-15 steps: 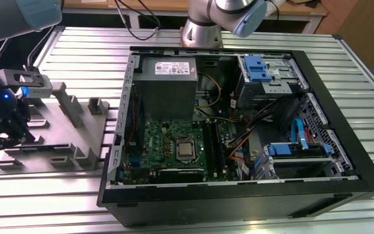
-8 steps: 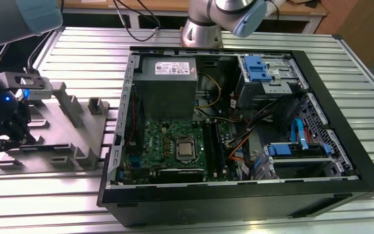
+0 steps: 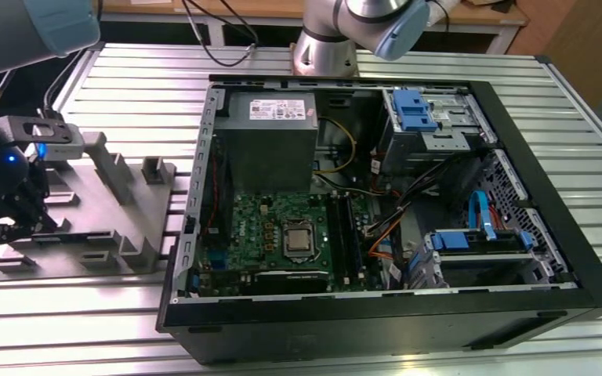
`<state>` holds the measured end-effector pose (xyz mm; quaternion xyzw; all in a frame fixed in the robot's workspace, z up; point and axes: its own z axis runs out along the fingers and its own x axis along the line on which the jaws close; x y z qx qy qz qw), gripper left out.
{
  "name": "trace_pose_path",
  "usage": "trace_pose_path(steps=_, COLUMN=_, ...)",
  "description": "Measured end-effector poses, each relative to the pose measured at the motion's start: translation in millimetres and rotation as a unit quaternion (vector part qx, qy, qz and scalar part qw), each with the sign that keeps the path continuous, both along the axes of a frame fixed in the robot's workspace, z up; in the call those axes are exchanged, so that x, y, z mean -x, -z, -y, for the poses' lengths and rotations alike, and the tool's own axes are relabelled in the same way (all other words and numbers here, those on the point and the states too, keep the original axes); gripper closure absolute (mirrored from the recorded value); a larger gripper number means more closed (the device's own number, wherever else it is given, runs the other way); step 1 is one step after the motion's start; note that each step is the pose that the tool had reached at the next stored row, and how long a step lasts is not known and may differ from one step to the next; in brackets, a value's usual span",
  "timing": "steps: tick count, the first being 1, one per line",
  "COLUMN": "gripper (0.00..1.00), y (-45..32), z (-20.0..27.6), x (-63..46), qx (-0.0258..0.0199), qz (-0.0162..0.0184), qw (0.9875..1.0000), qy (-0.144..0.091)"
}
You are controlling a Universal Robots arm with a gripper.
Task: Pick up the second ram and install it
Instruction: 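Pick up the second ram and move it above second insertion slot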
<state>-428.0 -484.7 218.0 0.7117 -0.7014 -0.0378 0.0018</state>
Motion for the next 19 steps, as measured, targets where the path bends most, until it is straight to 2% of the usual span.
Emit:
trace_pose_path(steps=2, gripper=0.77, y=0.1, z=0.0, x=1.1, qx=0.0, qz=0.0004, qw=1.0, qy=0.0)
trace_pose_path(steps=3, gripper=0.77, y=0.0, z=0.1, x=1.6, qx=0.0, qz=0.0005, qw=1.0, qy=-0.001)
trace_pose_path(steps=4, gripper=0.71, y=0.0, z=0.1, x=1.6, qx=0.0, qz=0.0005, qw=1.0, qy=-0.001)
trace_pose_path(steps=5, gripper=0.71, y=0.0, z=0.1, x=1.6, qx=0.0, qz=0.0005, qw=1.0, qy=-0.001)
trace_pose_path(steps=6, gripper=0.64, y=0.0, z=0.1, x=1.6, qx=0.0, qz=0.0006, qw=1.0, qy=-0.001)
trace_pose_path(steps=8, gripper=0.64, y=0.1, z=0.1, x=1.8, qx=0.0, qz=0.0006, qw=1.0, qy=-0.001)
trace_pose_path(steps=9, gripper=0.64, y=0.5, z=0.1, x=2.7, qx=-0.0002, qz=0.0018, qw=1.0, qy=-0.001)
trace_pose_path(steps=12, gripper=0.64, y=2.5, z=0.1, x=5.4, qx=-0.0005, qz=0.0097, qw=1.0, qy=-0.002)
trace_pose_path(steps=13, gripper=0.64, y=3.6, z=0.1, x=6.0, qx=-0.0004, qz=0.011, qw=0.9999, qy=-0.003)
trace_pose_path(steps=19, gripper=0.64, y=13.0, z=0.1, x=6.5, qx=-0.0005, qz=0.0116, qw=0.9999, qy=-0.006)
